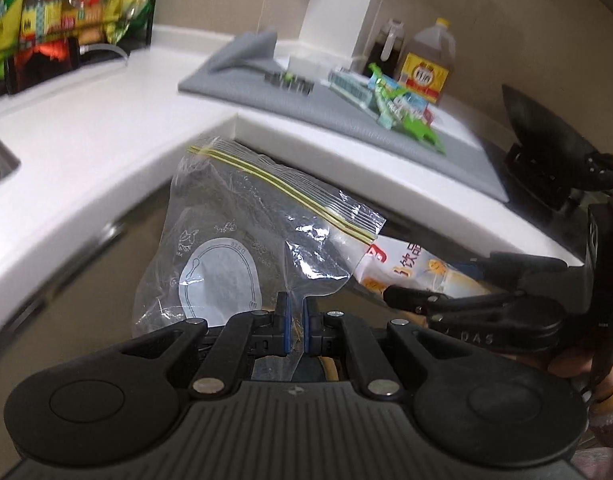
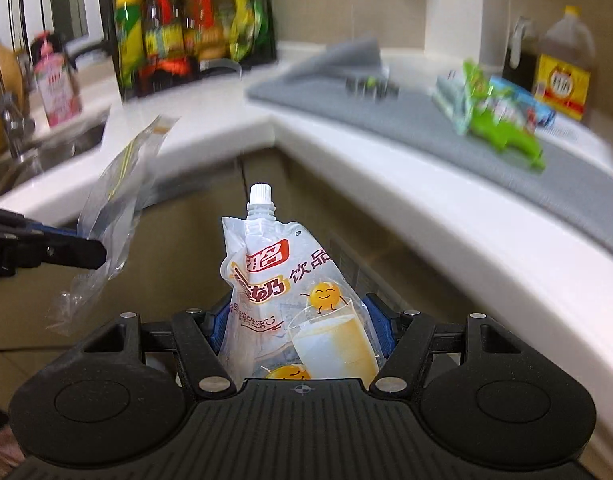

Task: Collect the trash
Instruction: 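Carry the zip-lock bag and drink pouch down over the blue bin with both grippers, then open both grippers to drop the bag and pouch into the bin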

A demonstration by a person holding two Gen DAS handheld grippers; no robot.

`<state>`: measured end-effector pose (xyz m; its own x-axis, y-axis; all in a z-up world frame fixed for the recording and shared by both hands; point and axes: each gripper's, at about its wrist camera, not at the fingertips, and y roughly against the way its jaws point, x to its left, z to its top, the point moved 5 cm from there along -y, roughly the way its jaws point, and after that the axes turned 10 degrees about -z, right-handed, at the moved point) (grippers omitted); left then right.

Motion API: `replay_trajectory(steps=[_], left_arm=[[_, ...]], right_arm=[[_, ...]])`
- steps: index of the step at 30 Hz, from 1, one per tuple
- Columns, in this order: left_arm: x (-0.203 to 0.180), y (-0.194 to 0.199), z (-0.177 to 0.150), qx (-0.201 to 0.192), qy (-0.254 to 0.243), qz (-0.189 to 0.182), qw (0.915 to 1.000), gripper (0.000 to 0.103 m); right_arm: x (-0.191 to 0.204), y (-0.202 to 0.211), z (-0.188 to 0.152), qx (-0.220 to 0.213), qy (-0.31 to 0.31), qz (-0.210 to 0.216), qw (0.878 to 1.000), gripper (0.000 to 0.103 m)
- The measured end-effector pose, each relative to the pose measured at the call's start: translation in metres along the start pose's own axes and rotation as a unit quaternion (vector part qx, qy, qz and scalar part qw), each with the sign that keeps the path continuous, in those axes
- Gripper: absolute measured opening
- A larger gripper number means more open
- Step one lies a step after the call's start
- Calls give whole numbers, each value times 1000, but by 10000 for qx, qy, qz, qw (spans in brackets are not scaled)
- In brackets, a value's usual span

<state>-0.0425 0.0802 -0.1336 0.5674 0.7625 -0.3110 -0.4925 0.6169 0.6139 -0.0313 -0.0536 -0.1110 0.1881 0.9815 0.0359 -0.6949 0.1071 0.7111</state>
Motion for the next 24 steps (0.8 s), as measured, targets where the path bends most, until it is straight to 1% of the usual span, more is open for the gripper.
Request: replay_trajectory(steps=[6,10,16,20,24], left_arm=[[20,-39,-16,360,343,-69,9987,6],[39,-73,-30,705,575,-83,9958,6],[69,-127,-52,1323,991,-4,9862,6],[84,-154,-62,1656,1058,124,9804,6],[95,-176,-68,1905,1152,182,9747,6]], right_arm=[[2,-28,-23,453,72,-116,9989,68],[5,-52,-40,783,136,-166,9967,68],[15,-92,-59,1239,343,-180,9915,68],[22,-119,-69,1538,468,-162,9869,68],[30,-145,-78,1842,545,-98,9813,68]])
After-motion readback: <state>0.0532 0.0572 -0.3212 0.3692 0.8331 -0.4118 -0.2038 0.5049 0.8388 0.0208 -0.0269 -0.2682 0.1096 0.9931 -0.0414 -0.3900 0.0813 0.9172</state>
